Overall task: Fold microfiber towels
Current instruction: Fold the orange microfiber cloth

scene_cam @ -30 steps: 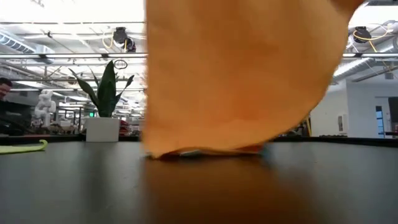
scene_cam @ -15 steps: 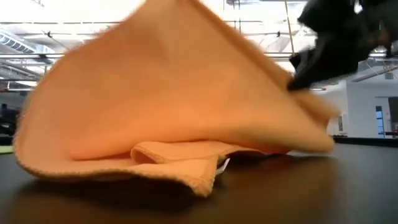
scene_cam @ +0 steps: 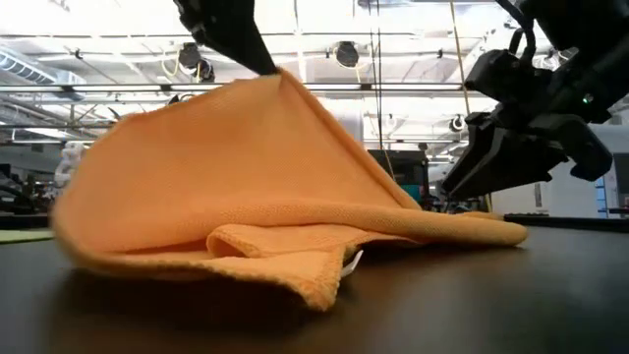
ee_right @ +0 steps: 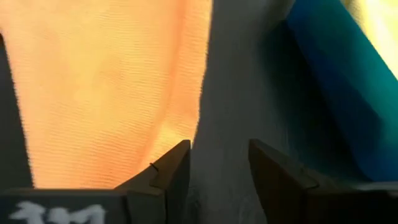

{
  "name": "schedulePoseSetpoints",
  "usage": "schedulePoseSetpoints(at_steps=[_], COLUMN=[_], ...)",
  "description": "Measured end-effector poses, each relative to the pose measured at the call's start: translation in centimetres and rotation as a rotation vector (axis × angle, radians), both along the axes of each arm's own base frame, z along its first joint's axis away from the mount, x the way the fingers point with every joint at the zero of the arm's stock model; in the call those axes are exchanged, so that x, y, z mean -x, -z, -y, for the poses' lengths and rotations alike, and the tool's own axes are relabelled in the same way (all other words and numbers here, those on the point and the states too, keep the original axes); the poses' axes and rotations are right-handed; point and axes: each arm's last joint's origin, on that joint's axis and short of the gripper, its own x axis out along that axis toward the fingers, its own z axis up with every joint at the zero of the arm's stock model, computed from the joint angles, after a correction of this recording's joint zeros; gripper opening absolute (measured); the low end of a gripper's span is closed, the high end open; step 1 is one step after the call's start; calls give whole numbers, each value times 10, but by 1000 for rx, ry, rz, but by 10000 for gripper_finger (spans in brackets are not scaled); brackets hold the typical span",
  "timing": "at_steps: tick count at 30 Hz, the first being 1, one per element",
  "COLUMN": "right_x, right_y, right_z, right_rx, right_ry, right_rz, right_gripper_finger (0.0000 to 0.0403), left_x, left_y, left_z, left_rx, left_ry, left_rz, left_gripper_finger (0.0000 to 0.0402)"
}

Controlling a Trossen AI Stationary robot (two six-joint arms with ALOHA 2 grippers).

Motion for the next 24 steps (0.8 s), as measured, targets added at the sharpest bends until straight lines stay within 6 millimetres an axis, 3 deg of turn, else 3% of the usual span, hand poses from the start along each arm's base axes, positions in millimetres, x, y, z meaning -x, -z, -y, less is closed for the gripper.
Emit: schedulePoseSetpoints(at_steps=[11, 16, 24], right_x=[7, 19, 26], right_y=[10, 22, 28], right_z=[-16, -10, -5], right_rx=[-88, -55, -32], right_ry=[-145, -116, -93], right_rz=[-56, -67, 56], right_gripper_finger=[161, 161, 138], left_x=[-4, -4, -4], left_y=[2, 2, 2], left_z=[-17, -17, -17], left_rx=[16, 25, 26], left_ry=[-27, -20, -20], left_rz=[-37, -44, -43], left_gripper_finger=[4, 5, 3])
